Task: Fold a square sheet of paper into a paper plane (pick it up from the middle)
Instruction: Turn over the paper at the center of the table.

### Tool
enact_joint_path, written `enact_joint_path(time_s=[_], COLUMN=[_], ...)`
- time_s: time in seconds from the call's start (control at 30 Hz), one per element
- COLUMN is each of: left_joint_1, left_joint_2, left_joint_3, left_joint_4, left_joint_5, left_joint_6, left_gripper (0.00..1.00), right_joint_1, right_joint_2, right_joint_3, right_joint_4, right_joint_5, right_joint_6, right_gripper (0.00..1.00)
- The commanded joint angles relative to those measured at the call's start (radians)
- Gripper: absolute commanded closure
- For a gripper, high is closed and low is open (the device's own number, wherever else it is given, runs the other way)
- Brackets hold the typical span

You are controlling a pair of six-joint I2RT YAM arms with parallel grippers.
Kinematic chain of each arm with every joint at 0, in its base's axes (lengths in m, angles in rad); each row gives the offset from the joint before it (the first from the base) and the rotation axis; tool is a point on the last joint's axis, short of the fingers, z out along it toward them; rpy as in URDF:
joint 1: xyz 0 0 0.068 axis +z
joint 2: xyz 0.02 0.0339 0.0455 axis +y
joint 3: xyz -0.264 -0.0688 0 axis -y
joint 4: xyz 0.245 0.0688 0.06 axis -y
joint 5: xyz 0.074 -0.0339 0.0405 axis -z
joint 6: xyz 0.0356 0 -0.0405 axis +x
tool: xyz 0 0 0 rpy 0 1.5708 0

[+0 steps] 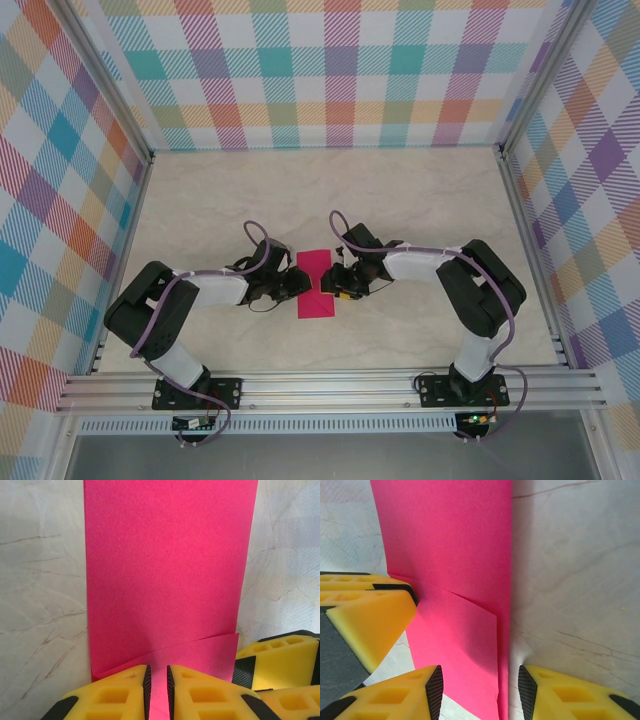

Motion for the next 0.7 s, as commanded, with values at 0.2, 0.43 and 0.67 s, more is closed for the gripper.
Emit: enact_joint_path(time_s=[0.2, 0.43, 0.67], left_joint_1=[-0.008, -0.008, -0.008], left_joint_2=[0.035, 0.036, 0.035], left_joint_3=[0.016, 0.013, 0.011], left_joint_4=[-0.027, -0.047, -0.054], left_joint_5=[-0.004, -0.011, -0.020], left_joint_6=[0.015, 0.020, 0.015], left_gripper=[0.81, 0.82, 0.82], right_joint_1=[-0.005, -0.006, -0.008], right_joint_2=[0.027, 0.028, 0.005], right_joint_3=[-0.006, -0.016, -0.025], right_joint_4=[0.036, 0.073, 0.081], right_joint_5=[-0.043, -0.081, -0.082], right_joint_6=[0.038, 0.048, 0.042], right_gripper=[0.54, 0.56, 0.57])
